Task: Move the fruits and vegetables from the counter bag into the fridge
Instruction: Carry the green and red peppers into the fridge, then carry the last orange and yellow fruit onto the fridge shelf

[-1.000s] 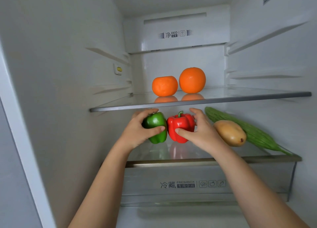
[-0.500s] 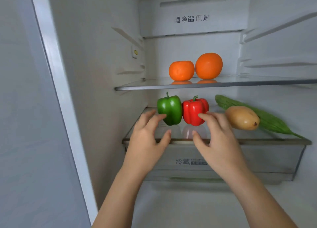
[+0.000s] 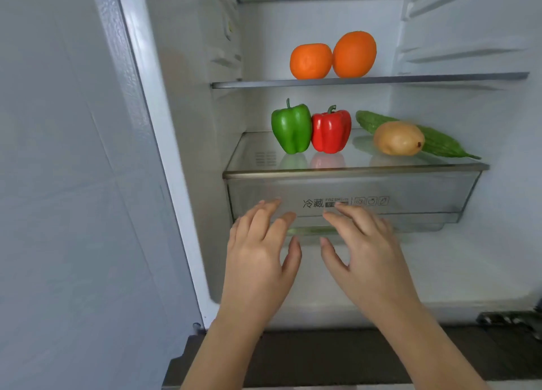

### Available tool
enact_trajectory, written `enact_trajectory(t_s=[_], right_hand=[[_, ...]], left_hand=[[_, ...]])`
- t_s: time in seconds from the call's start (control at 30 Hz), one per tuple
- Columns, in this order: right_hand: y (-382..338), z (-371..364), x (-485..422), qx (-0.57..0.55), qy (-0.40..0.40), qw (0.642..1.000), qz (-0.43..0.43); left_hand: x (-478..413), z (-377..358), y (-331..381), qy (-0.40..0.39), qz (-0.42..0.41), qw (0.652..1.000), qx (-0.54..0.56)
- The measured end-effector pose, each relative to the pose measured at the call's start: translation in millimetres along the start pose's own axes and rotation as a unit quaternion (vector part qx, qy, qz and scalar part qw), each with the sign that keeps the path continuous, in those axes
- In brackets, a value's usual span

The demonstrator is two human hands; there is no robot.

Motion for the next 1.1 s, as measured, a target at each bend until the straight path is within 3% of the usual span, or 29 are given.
enact_trajectory(t_s=[0.27, 0.53, 0.83, 1.1], right_hand=[[-30, 18, 53, -0.054, -0.022, 0.996, 0.062], [-72, 32, 124, -0.141, -0.081, 0.975, 0.149], [-166, 61, 188, -0.256, -0.115, 0.914, 0.292], [-289, 105, 275, -0.344, -0.160, 0.829, 0.411]], left_hand=[[73, 42, 36, 0.013, 0.082, 0.995, -0.049], [172, 81, 89, -0.005, 0.200, 0.970, -0.142], [282, 168, 137, 0.009, 0.344, 0.906, -0.246], [401, 274, 198, 0.047, 0.472, 0.812, -0.340]])
Point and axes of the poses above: each hand's wrist, its own x-axis away from the middle knuckle, its own z-axis out of the back of the hand, y = z × x, the point moved 2 cm from there along -x, towards the middle knuckle, and after that the axes turned 12 degrees about -y, right-handed, at the moved point
